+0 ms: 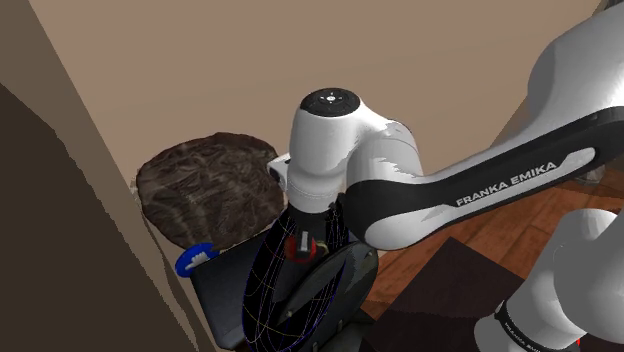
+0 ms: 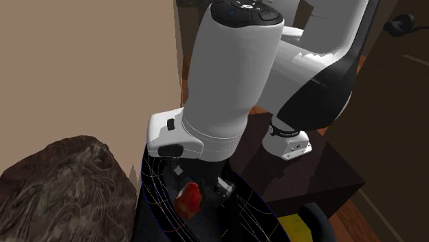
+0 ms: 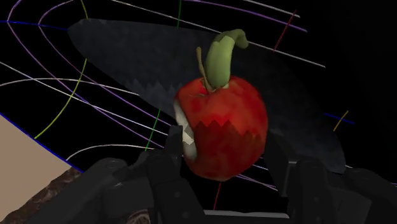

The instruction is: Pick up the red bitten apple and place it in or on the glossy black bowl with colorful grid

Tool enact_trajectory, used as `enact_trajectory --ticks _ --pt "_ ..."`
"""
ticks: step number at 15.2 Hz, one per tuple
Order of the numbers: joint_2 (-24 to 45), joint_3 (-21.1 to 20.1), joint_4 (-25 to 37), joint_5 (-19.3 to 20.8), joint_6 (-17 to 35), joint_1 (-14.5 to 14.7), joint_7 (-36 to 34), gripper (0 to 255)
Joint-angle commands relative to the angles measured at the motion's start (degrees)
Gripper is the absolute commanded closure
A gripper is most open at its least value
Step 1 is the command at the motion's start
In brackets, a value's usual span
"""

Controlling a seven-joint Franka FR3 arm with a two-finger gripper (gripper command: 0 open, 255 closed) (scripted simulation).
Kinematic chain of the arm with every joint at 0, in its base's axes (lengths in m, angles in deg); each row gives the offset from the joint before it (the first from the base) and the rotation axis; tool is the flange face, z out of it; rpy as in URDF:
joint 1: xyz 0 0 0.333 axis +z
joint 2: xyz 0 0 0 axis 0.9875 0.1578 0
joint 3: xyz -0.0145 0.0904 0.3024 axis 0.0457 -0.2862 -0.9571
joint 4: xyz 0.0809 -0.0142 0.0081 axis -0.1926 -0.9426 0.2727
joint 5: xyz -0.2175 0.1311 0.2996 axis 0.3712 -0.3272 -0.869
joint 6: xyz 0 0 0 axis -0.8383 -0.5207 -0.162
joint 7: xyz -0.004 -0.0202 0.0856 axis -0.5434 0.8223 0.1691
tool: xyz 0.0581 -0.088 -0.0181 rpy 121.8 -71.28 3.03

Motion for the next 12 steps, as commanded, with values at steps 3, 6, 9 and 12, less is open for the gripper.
enact_trajectory --ticks 3,6,9,12 --pt "1.22 0.3 -0.25 0.78 -1.81 -0.6 -0.14 255" --pt "1.35 0.07 -0.12 0.82 -1.89 -0.59 -0.45 255" --pt "0.12 0.37 1.17 -0.11 -4.2 -0.45 0.51 255" --pt "-0.96 0.69 2.57 -0.87 -6.52 -0.31 1.35 255"
